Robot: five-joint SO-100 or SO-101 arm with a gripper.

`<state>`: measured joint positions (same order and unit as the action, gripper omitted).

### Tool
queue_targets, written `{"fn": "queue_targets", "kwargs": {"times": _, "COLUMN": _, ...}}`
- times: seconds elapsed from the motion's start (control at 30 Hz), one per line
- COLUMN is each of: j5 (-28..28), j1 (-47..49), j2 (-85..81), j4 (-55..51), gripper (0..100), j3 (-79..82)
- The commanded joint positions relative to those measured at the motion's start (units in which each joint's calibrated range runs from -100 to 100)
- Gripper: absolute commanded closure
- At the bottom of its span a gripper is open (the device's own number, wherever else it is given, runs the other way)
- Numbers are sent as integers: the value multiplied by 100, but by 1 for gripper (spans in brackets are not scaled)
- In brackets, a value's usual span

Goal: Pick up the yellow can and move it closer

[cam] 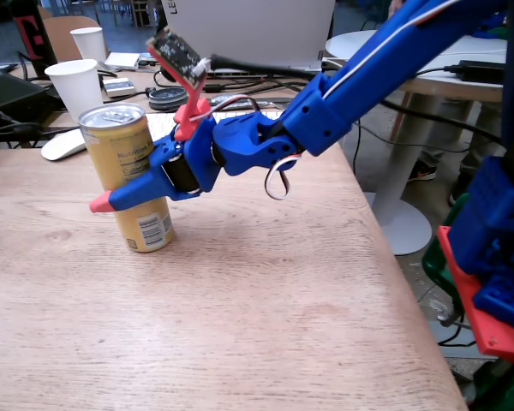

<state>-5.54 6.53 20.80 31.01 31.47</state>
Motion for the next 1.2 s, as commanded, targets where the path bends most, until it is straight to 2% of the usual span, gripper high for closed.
{"fn": "queue_targets", "kwargs": {"times": 0.0, "j5": 10, "j1": 142, "j2": -193, "j4": -23, "gripper": 70, "j3": -226}}
{"fn": "queue_targets", "kwargs": {"times": 0.53, "j5": 20, "j1": 159, "j2": -1977, "j4": -39, "gripper": 70, "j3": -113}}
{"fn": "queue_targets", "kwargs": {"times": 0.73, "j5": 44, "j1": 430, "j2": -3057, "j4": -47, "gripper": 70, "j3": 1077}}
{"fn": "queue_targets", "kwargs": {"times": 0.87, "j5": 698, "j1": 430, "j2": -3435, "j4": -47, "gripper": 70, "j3": 1209}}
{"fn": "queue_targets", "kwargs": {"times": 1.07, "j5": 703, "j1": 430, "j2": -4112, "j4": -1714, "gripper": 69, "j3": 1209}}
{"fn": "queue_targets", "kwargs": {"times": 1.17, "j5": 698, "j1": 430, "j2": -4404, "j4": -1993, "gripper": 69, "j3": 1209}}
